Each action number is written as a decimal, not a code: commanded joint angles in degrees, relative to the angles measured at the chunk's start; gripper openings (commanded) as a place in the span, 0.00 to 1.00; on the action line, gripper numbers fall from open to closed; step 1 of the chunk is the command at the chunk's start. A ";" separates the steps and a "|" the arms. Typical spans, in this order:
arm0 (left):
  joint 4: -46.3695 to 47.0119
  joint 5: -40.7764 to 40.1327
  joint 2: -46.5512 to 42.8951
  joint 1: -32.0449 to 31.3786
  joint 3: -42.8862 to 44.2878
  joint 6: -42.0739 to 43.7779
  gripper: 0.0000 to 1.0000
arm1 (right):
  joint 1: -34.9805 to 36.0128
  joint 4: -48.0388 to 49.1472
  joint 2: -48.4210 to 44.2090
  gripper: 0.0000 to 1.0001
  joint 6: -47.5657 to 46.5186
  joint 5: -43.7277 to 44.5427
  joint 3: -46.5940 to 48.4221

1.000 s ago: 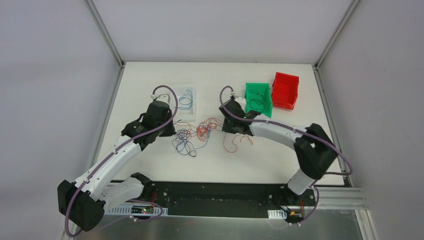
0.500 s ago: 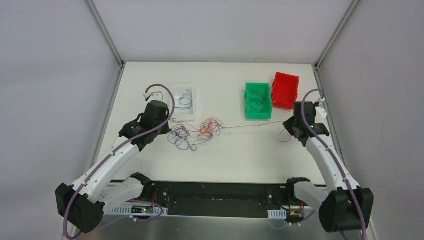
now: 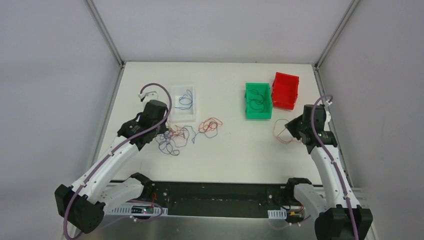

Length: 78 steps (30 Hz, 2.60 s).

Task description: Untangle the cables

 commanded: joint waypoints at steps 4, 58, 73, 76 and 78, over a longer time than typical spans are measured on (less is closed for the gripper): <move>4.84 16.60 2.35 0.44 2.05 0.56 0.00 | 5.94 0.27 2.08 0.00 -6.36 -5.90 9.14; 6.50 15.96 0.18 0.26 1.91 3.71 0.00 | -10.07 -8.22 53.97 0.00 -2.19 7.91 57.66; 6.54 16.44 0.66 0.28 2.00 3.62 0.00 | -11.42 -7.54 48.97 0.00 -0.62 3.89 66.25; 6.54 16.51 0.29 0.27 1.70 3.43 0.00 | -11.50 -8.27 49.52 0.00 -0.52 2.90 68.06; 6.54 16.69 0.26 0.28 1.68 3.41 0.00 | -11.48 -8.26 49.64 0.00 -0.53 2.33 68.55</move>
